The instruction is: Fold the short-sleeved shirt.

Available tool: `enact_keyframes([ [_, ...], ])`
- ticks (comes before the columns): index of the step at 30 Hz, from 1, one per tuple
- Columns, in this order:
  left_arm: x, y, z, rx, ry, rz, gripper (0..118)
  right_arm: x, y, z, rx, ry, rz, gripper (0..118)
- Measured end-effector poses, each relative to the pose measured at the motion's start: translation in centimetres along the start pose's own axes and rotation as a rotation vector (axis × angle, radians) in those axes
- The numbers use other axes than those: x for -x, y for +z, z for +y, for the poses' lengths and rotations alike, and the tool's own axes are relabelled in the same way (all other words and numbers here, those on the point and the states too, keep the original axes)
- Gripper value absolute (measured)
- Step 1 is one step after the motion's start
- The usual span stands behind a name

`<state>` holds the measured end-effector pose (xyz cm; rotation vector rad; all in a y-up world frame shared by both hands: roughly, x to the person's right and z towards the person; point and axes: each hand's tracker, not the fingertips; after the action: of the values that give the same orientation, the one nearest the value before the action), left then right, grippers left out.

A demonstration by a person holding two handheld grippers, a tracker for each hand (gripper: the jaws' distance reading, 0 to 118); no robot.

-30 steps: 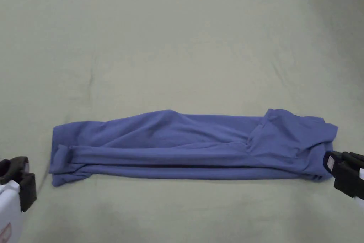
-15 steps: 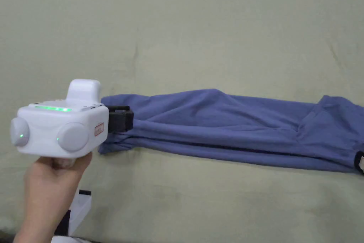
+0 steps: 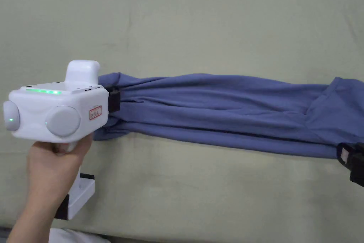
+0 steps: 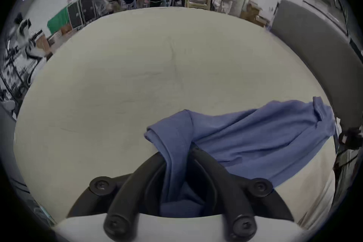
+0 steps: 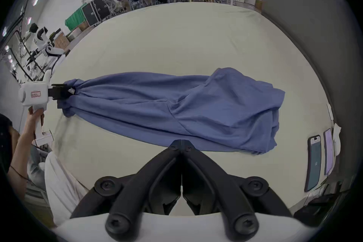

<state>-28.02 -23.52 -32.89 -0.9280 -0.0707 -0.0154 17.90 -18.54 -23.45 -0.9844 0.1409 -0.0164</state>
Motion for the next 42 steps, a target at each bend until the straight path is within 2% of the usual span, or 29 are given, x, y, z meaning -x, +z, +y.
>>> enact_keyframes([
  [3, 2.3, 0.9, 0.9, 0.014, 0.058, 0.001, 7, 0.2, 0.0, 0.4, -0.011, -0.005, 0.023, 2],
  [5, 3.2, 1.7, 1.6, 0.018, 0.008, 0.131, 7, 0.4, 0.1, 0.5, -0.018, -0.001, 0.022, 2],
  [8, 2.9, 3.1, 2.7, 0.062, -0.215, 0.448, 7, 0.4, 0.1, 0.7, -0.036, -0.003, 0.023, 2],
  [10, 2.8, 4.3, 3.3, 0.067, -0.203, 0.480, 7, 0.3, 0.0, 1.0, -0.045, -0.010, 0.031, 2],
  [14, -0.6, 6.5, 4.1, 0.019, -0.064, 0.407, 7, 0.1, -0.3, 1.4, -0.058, -0.003, 0.027, 2],
  [18, -8.5, 5.9, 3.8, 0.015, -0.043, 0.148, 7, -0.7, 0.0, 1.6, -0.075, -0.020, 0.037, 2],
  [20, -12.8, 4.1, 3.8, 0.045, -0.089, 0.021, 7, -1.3, 0.4, 1.6, -0.081, -0.029, 0.038, 2],
  [23, -18.0, 1.2, 3.8, 0.094, -0.127, -0.049, 7, -2.6, 1.2, 1.2, -0.087, -0.046, 0.023, 2],
  [27, -21.4, -2.1, 3.6, 0.163, -0.055, -0.192, 7, -4.4, 1.8, 0.4, -0.088, -0.090, 0.005, 2],
  [28, -21.6, -2.8, 3.5, 0.155, -0.028, -0.188, 9, -4.7, 1.9, 0.1, -0.087, -0.098, 0.004, 2],
  [29, -21.0, -3.3, 3.3, 0.148, -0.008, -0.194, 18, -4.9, 2.0, -0.1, -0.083, -0.106, 0.003, 2],
  [30, -20.4, -3.6, 3.3, 0.115, 0.025, -0.251, 38, -5.1, 2.0, -0.3, -0.080, -0.111, 0.003, 2],
  [31, -19.2, -3.6, 3.6, 0.118, 0.059, -0.346, 66, -5.3, 2.1, -0.6, -0.077, -0.115, 0.006, 2],
  [32, -18.2, -3.2, 4.2, 0.140, 0.100, -0.403, 79, -5.3, 2.2, -0.9, -0.075, -0.119, 0.010, 2],
  [33, -17.5, -1.9, 4.4, 0.131, 0.118, -0.394, 85, -5.4, 2.2, -1.1, -0.073, -0.124, 0.017, 2],
  [37, -13.8, 6.3, 5.6, -0.087, 0.057, -0.265, 85, -5.3, 1.8, -1.5, -0.062, -0.148, 0.043, 2],
  [38, -12.7, 8.1, 5.6, -0.136, 0.062, -0.216, 79, -5.2, 1.6, -1.5, -0.058, -0.149, 0.048, 2],
  [39, -11.9, 8.9, 5.3, -0.183, 0.056, -0.175, 63, -5.0, 1.4, -1.5, -0.055, -0.151, 0.051, 2],
  [40, -11.6, 9.1, 5.3, -0.192, -0.007, -0.084, 7, -4.7, 1.1, -1.4, -0.052, -0.151, 0.056, 2],
  [41, -12.1, 8.7, 5.2, -0.177, -0.077, 0.029, 0, -4.5, 0.7, -1.3, -0.047, -0.151, 0.068, 2],
  [42, -12.5, 7.3, 5.0, -0.143, -0.123, 0.122, 0, -4.3, 0.5, -1.1, -0.042, -0.150, 0.082, 2],
])
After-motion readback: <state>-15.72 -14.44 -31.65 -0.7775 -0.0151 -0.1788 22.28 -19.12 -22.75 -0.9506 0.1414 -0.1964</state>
